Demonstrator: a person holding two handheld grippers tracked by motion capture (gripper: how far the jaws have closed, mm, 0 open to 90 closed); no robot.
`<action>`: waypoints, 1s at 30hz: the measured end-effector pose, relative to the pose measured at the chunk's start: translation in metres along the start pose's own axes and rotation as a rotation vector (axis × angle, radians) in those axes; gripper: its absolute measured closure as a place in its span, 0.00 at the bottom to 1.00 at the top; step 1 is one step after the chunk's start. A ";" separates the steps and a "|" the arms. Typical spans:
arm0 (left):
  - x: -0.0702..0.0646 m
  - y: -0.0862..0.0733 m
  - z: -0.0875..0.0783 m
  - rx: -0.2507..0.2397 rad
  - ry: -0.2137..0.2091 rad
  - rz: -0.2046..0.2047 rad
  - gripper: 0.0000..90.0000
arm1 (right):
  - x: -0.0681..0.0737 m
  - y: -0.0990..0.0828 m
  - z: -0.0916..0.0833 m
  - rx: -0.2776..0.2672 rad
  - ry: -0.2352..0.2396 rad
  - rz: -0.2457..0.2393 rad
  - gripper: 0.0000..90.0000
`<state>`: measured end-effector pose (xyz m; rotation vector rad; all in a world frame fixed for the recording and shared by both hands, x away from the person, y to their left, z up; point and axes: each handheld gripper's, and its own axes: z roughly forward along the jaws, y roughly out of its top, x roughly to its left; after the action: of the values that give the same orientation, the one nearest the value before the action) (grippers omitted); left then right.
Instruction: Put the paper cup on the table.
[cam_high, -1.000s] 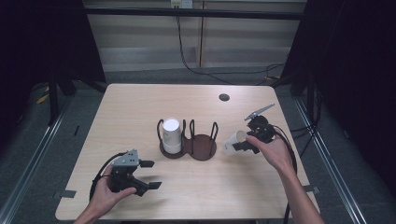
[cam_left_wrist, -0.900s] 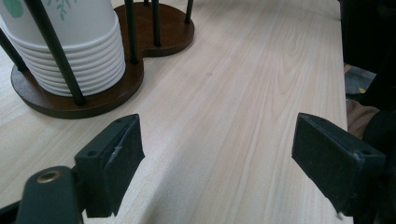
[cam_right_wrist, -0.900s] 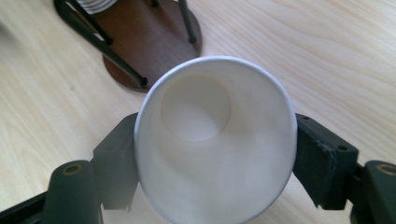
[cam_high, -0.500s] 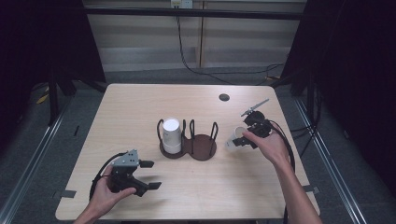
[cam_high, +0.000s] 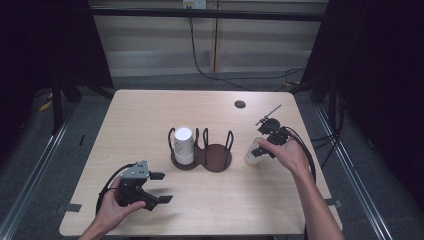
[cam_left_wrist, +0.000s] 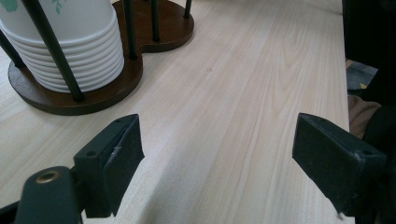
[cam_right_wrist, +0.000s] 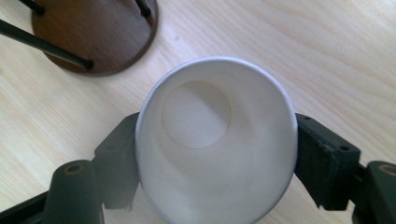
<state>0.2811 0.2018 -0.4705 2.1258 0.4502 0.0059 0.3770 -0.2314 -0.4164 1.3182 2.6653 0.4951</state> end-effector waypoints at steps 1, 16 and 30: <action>0.000 0.000 0.000 0.000 -0.001 0.001 0.18 | 0.000 0.000 0.001 -0.001 -0.004 -0.001 0.27; -0.001 0.000 0.000 -0.005 -0.011 0.005 0.18 | 0.002 0.006 0.005 0.059 -0.041 -0.042 0.27; -0.002 0.000 0.000 0.005 -0.012 0.009 0.18 | 0.009 0.020 0.018 0.088 -0.027 -0.058 0.25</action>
<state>0.2797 0.2010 -0.4703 2.1323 0.4335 -0.0029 0.3914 -0.2089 -0.4264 1.2561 2.7232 0.3542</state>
